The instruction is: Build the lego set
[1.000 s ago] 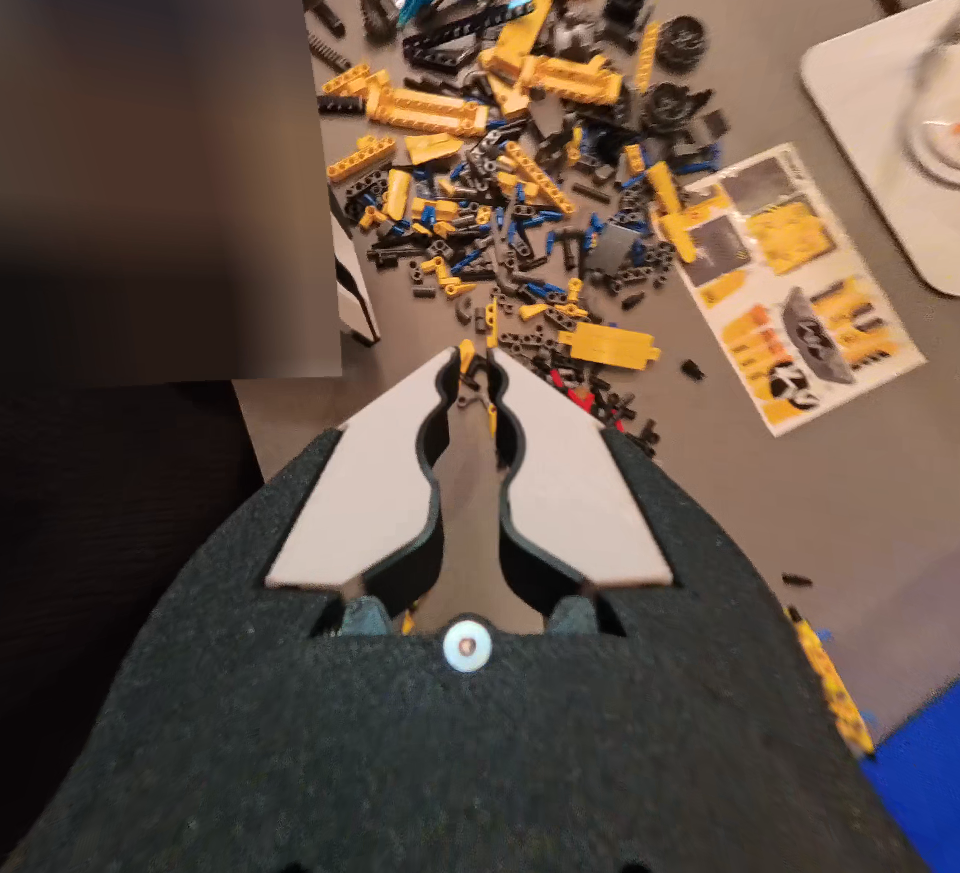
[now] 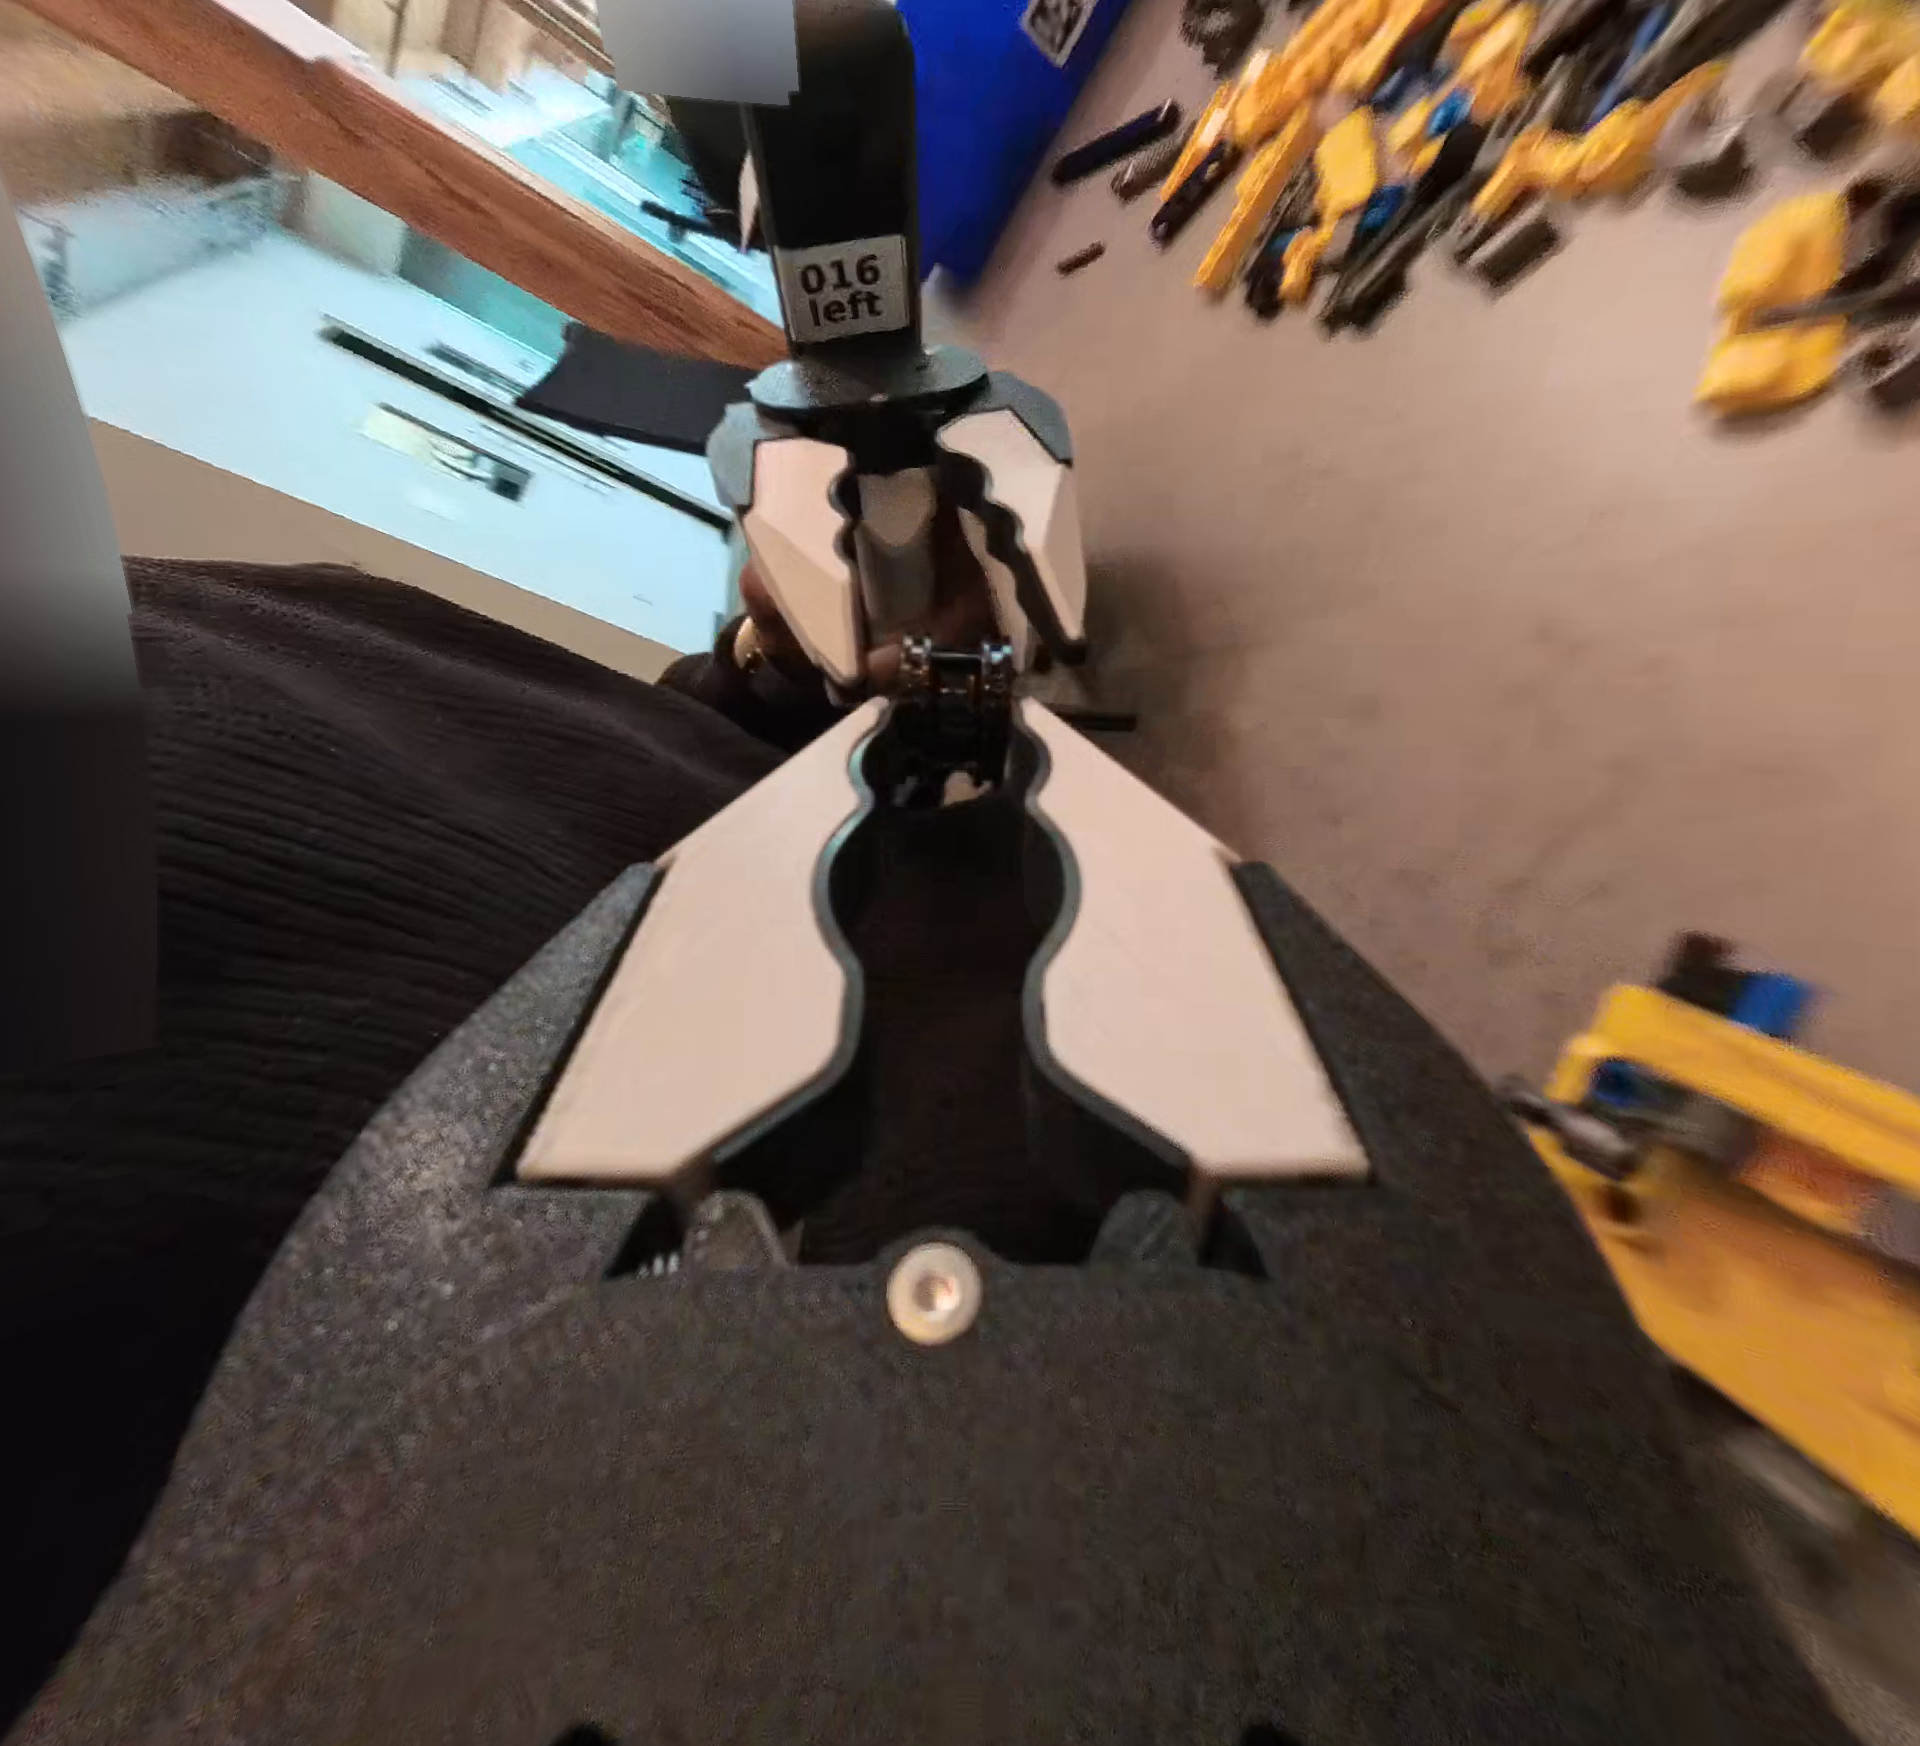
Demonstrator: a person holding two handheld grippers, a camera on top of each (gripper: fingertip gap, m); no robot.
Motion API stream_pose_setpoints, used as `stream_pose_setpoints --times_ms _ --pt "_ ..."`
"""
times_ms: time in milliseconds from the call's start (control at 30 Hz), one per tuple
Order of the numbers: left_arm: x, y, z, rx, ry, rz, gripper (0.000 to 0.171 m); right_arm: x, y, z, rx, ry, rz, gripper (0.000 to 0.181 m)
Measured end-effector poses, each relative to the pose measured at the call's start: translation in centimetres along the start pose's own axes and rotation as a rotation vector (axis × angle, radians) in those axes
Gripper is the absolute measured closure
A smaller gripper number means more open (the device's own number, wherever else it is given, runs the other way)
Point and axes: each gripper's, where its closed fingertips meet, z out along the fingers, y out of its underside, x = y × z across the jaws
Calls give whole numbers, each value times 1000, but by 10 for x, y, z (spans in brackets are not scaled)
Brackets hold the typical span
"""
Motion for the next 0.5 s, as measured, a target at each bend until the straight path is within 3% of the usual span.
stream_pose_setpoints --times_ms 67,100,200,367,500 --pt "7 11 -4 15 23 -73 135 -4 18 14 -15 -19 34 160" --pt "8 19 -5 13 14 -92 145 -5 27 20 -31 -17 15 160" --pt "3 44 -8 -22 -65 -46 149 -3 51 30 -84 34 -157 160" --pt "2 80 -11 -92 -145 223 148 1 83 38 -160 105 -539 161" --pt "-2 94 -12 -116 -186 383 146 5 95 43 -128 150 -645 161"
